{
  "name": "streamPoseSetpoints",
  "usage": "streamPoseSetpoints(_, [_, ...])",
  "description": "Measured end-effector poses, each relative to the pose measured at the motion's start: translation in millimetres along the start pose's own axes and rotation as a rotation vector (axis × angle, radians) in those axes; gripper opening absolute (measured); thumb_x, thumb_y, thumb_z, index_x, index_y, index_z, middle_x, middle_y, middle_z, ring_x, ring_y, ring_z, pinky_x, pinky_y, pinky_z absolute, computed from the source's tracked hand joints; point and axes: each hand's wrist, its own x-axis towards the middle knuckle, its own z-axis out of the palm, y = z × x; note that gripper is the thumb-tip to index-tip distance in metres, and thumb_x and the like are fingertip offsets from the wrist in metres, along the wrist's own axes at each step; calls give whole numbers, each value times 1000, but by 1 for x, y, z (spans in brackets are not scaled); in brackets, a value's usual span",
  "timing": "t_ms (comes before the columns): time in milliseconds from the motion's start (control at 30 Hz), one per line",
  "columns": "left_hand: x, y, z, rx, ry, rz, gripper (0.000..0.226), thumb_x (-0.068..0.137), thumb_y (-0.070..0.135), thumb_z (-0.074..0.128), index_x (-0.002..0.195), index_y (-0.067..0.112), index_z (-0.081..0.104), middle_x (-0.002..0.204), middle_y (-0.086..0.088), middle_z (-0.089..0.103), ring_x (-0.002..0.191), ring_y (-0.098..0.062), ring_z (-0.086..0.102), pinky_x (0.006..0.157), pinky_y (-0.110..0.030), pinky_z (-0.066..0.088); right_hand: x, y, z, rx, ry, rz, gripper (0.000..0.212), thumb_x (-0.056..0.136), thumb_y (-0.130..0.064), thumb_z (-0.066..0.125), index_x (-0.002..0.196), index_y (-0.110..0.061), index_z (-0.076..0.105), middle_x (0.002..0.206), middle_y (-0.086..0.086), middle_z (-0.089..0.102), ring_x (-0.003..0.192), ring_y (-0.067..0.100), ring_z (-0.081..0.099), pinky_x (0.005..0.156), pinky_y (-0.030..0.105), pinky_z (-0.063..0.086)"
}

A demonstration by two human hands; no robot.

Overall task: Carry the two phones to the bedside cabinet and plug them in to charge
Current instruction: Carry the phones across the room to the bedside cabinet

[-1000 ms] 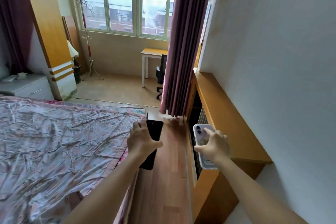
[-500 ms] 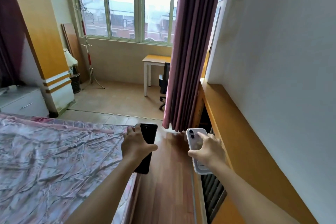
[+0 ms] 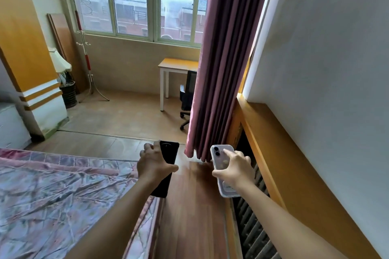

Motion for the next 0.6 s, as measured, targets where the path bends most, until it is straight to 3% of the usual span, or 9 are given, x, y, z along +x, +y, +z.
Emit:
streamPoseSetpoints(367, [166,35,33,34,23,61,92,52,42,77,131,18,38,117,-11,45,106,-31,48,75,-34,44,165,-9,18,37,26,19,84,63,-47,72,140,-32,42,137,-3,46,120,25,41,83,35,50])
streamPoseSetpoints(600, [259,73,78,34,57,-18,94,51,42,77,133,19,37,119,-11,45,107,-30,48,79,-34,45,294,4,26,42,4,-59,84,65,-47,73,141,-31,42,137,-1,47,123,25,40,87,35,48])
